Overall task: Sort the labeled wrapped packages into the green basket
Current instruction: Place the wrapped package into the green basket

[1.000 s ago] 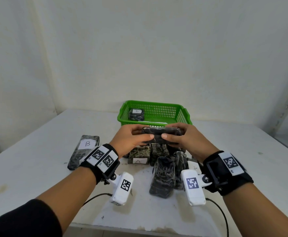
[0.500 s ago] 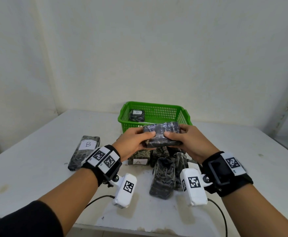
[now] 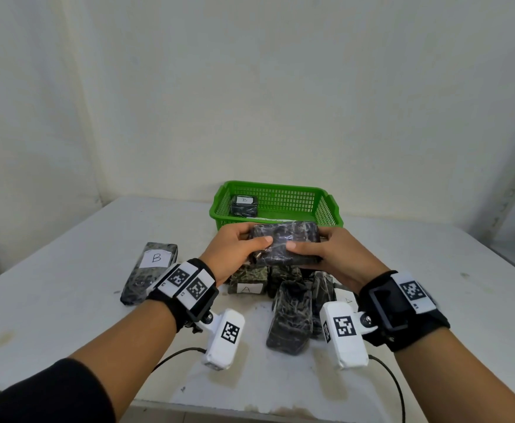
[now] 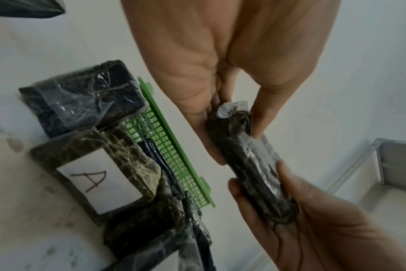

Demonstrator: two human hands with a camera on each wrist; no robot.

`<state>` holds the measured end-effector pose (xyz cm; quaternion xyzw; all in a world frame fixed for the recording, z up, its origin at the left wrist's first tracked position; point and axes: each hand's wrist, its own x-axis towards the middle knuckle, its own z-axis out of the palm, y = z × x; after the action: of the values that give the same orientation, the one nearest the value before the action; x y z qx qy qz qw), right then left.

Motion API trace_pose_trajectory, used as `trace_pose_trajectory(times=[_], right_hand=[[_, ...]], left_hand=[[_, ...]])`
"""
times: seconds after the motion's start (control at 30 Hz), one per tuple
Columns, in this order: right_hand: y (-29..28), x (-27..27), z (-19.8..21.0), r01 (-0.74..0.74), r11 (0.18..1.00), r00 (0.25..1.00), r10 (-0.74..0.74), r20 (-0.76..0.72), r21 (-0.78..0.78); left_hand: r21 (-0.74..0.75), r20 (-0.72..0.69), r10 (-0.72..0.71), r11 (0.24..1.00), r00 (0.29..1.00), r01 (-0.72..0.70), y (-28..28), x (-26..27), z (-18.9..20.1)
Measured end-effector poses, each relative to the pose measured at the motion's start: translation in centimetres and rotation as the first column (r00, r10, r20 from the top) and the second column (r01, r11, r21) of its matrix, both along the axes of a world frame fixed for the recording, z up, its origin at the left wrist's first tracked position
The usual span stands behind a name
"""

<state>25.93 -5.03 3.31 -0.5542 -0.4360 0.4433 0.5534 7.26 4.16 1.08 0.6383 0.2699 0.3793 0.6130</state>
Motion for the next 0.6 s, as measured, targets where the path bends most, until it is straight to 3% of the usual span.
trace_pose_trajectory(times=[0.13,0.3,0.47,0.6], right_hand=[[-0.04,0.42,-0.11,0.017,1.000,1.000,-0.017,0.004,0.022],[0.00,0.19,-0.06,0.012,0.999,1.000,-0.013,0.018,0.037],[0.12,-0.04,0.13,0.088,0.993,0.996,-0.090,0.027,0.082],[0.16,-0.34,-0.06,0.075,0.993,0.996,-0.079,0.051,0.088]], left_hand=[[-0.050,0.016,-0.034,0.998,0.999,0.035,-0.10,0.00,0.20],[0.055,-0.056,-0.004,0.998,0.998,0.007,-0.01,-0.31,0.16],[0.018,-0.027,-0.053,0.998,0.998,0.053,-0.43,-0.16,0.67],[0.101,-0.059,0.025,0.995,0.998,-0.019,-0.23,-0.06,0.45]])
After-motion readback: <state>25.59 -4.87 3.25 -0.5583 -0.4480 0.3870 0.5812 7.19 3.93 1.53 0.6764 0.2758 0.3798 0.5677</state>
